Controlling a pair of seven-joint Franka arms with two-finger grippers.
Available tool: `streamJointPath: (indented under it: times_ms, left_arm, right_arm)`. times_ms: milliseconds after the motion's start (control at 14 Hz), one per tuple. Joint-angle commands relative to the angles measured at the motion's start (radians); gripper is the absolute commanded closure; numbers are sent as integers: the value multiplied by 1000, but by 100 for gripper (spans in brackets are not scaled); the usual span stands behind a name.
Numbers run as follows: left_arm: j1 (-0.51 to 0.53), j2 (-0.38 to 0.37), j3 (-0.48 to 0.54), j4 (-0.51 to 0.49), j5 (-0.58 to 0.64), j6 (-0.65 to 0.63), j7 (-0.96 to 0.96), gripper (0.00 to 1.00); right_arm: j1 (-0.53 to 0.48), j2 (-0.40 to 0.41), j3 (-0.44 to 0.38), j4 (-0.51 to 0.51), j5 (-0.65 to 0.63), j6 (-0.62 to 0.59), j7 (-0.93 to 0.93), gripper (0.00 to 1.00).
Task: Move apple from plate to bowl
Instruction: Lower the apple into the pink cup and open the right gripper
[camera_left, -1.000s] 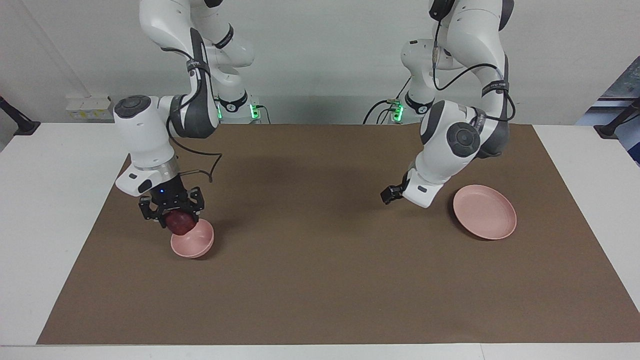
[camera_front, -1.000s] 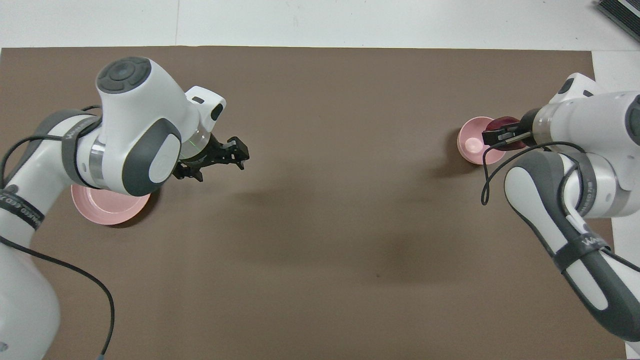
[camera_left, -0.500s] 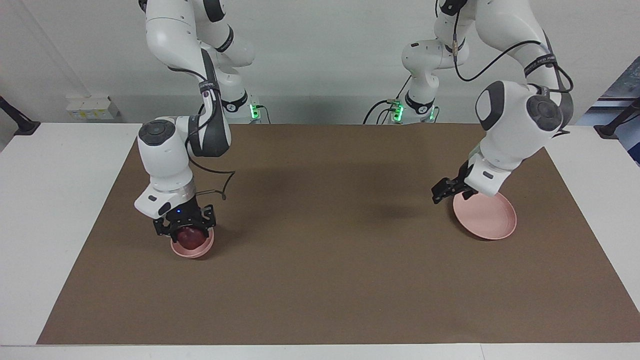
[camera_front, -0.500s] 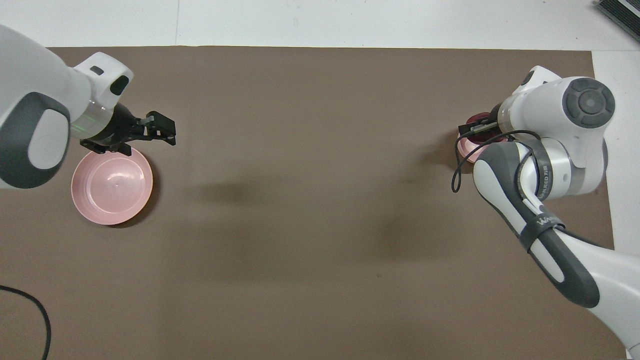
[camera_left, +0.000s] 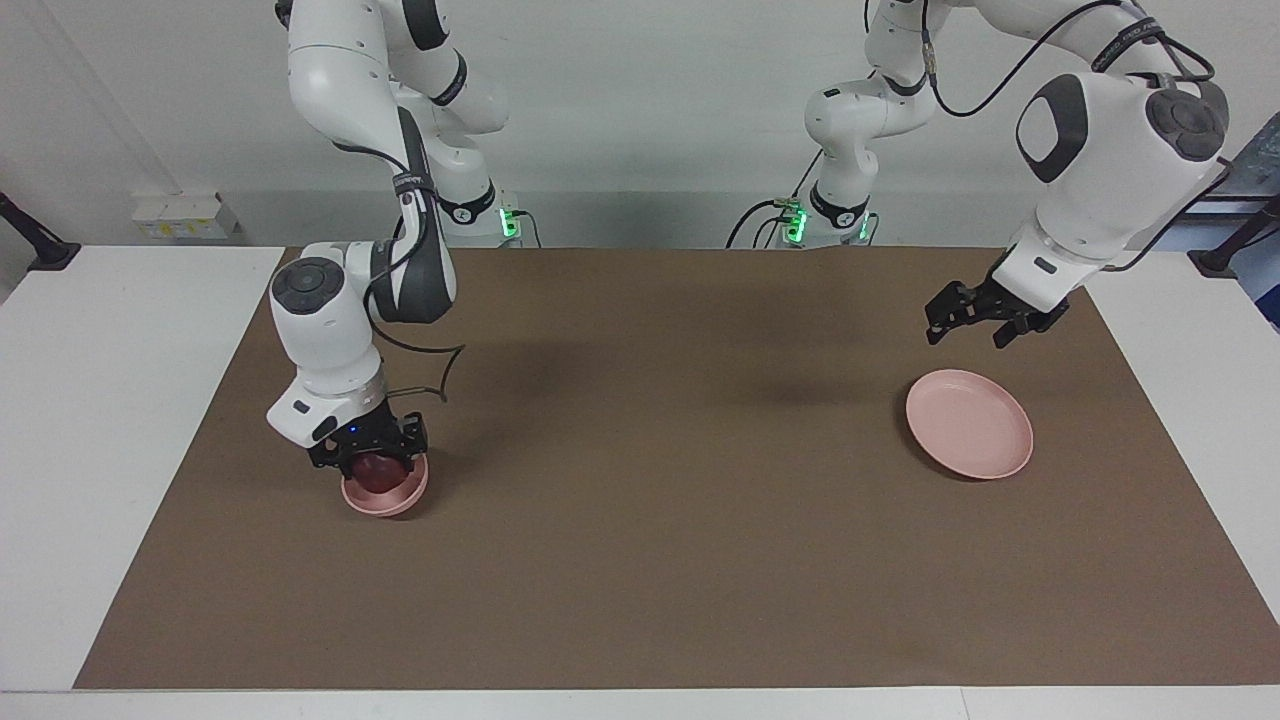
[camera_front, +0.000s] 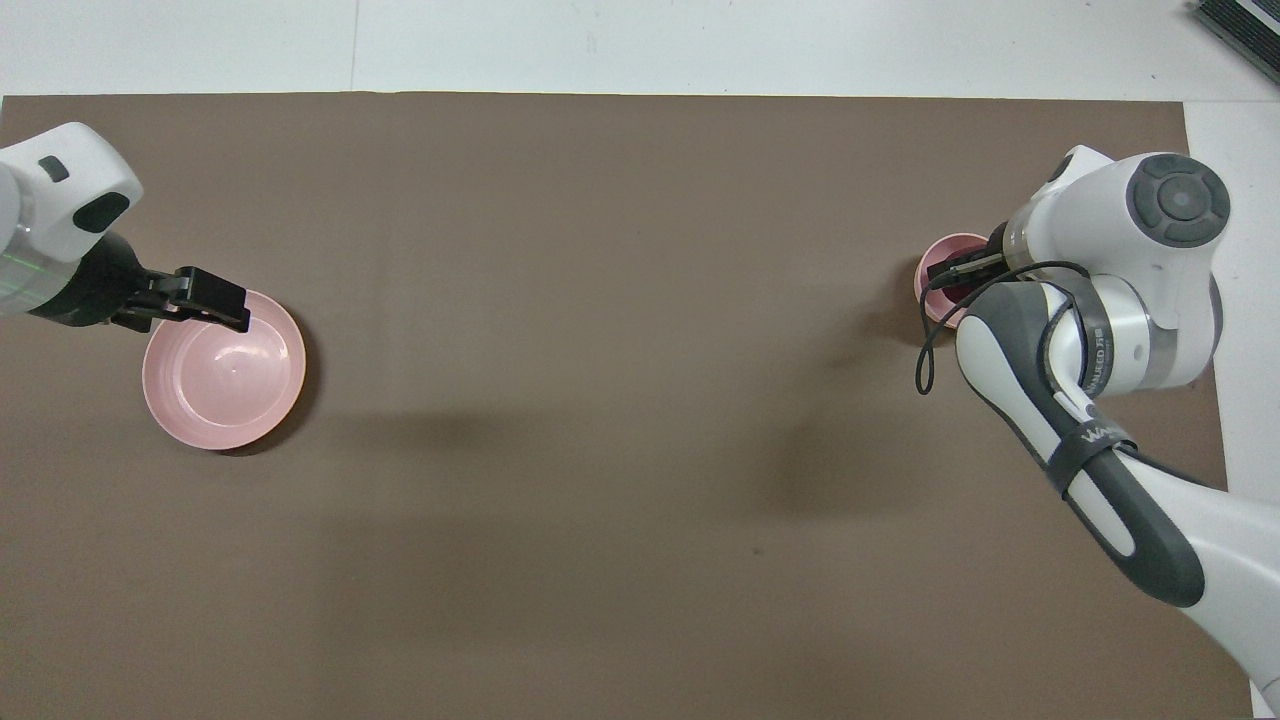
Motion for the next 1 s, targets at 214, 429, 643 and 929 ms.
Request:
streamJointPath:
  times_ms: [214, 429, 643, 929]
  left_arm:
    - [24, -21, -6, 10, 69, -58, 20, 0]
    - [26, -21, -6, 10, 69, -58, 20, 0]
    - [24, -21, -6, 10, 69, -58, 20, 0]
    - [35, -36, -6, 17, 68, -59, 37, 0]
  right_arm:
    - [-21, 10, 11, -18, -34, 10, 21, 23]
    - [-21, 8, 11, -21, -29, 7, 26, 7]
    - [-21, 8, 11, -13, -15, 10, 27, 0]
    - [-18, 2, 13, 1, -12, 10, 35, 0]
